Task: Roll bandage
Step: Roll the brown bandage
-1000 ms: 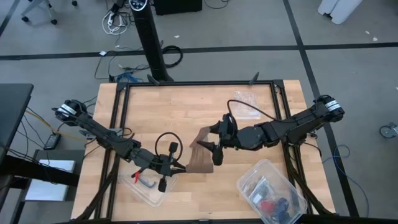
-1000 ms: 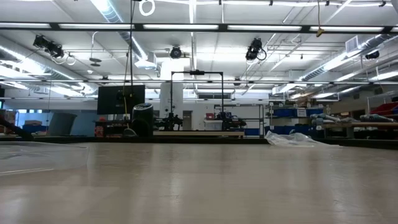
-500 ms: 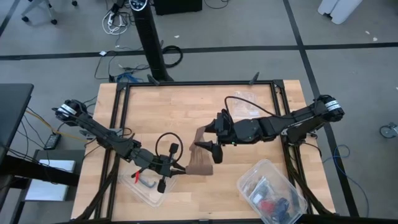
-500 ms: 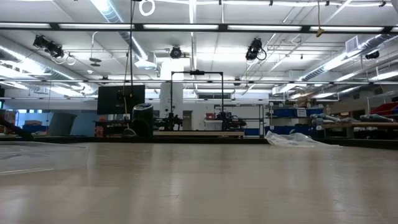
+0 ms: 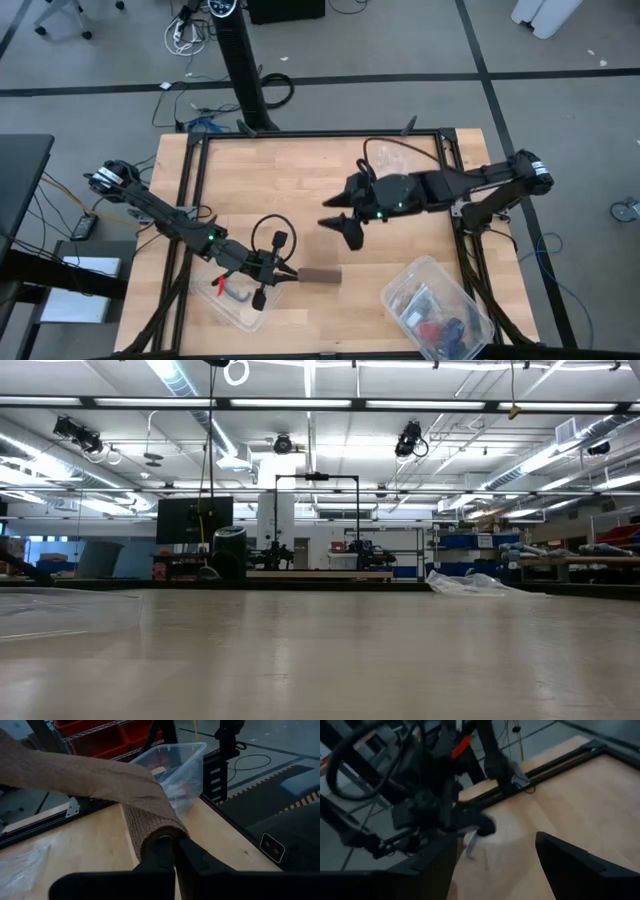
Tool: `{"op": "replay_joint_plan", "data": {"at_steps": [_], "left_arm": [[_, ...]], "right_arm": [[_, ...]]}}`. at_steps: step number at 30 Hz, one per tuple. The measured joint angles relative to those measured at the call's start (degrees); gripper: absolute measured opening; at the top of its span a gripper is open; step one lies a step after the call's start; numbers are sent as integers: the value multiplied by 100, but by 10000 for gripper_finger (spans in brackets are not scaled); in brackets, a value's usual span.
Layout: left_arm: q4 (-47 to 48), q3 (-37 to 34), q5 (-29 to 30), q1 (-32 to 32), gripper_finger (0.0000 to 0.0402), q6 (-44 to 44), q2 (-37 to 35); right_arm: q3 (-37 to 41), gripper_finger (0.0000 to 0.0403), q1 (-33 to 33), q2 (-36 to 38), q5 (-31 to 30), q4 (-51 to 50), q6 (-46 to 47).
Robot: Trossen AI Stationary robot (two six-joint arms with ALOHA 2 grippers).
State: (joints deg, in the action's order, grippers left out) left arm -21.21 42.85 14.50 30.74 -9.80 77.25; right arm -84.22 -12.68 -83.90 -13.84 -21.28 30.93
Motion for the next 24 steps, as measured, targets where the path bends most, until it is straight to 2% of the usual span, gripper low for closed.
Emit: {"op": "replay_joint_plan", "data": {"at_steps": [7,11,15,19,21,24], "left_arm": [[-13,0,-211,2,1,37,2],[-16,0,-208,2,1,42,2],[-62,0,37,9,1,-191,-5],[-242,0,736,9,1,-614,-76],[-404,0,1098,2,1,-819,-75],[-764,0,1207,-28,1,-755,-94]], "right_arm": [[-33,272,536,-13,397,-51,-81],[-32,272,573,-5,611,-85,-1081],[-32,267,159,50,453,-205,-1872],[-29,265,-565,55,-85,-385,-2305],[-27,265,-989,55,-608,-478,-2576],[-27,265,-1650,55,-1700,-570,-3009]]}}
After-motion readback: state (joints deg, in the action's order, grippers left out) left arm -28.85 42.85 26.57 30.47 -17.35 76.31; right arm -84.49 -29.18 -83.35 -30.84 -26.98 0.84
